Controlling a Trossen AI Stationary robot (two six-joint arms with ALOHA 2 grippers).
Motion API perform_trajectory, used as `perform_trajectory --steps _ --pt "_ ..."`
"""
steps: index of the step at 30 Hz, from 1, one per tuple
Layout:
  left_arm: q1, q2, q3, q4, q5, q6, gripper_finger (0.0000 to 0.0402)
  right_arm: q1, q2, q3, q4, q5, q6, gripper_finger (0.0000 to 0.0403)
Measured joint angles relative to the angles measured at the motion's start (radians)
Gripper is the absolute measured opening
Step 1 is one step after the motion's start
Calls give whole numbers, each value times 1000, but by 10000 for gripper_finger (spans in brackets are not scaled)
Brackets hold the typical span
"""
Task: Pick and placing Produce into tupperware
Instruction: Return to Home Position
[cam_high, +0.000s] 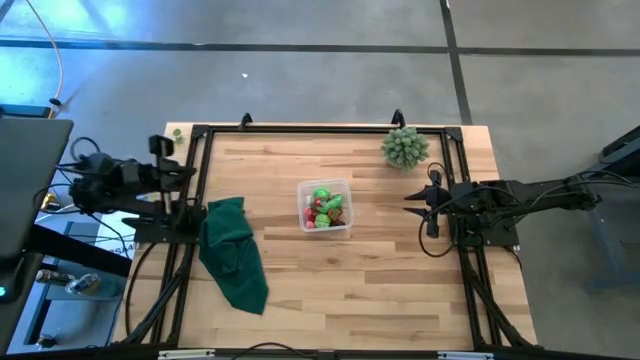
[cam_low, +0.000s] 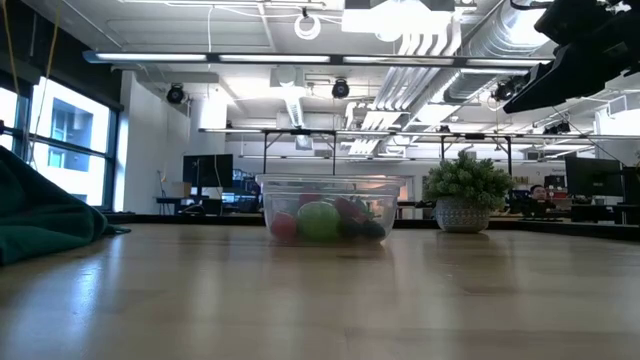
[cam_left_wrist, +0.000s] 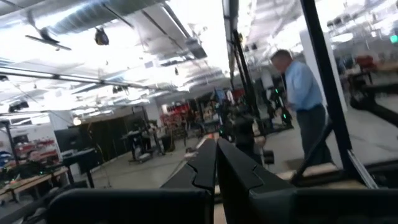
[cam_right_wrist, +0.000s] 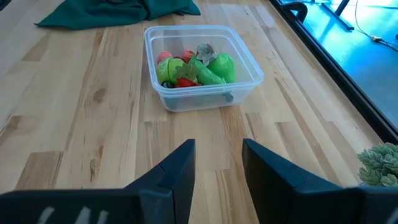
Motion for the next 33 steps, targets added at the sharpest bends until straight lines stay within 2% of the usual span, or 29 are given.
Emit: perform_trajectory --steps 9,14,33 --pt "0 -2 -255 325 38 -37 3 0 0 0 4 0 0 123" --pt "0 -2 -349 451 69 -62 1 0 0 0 4 0 0 123" --pt "0 -2 -498 562 69 -157 0 0 0 0 4 -46 0 123"
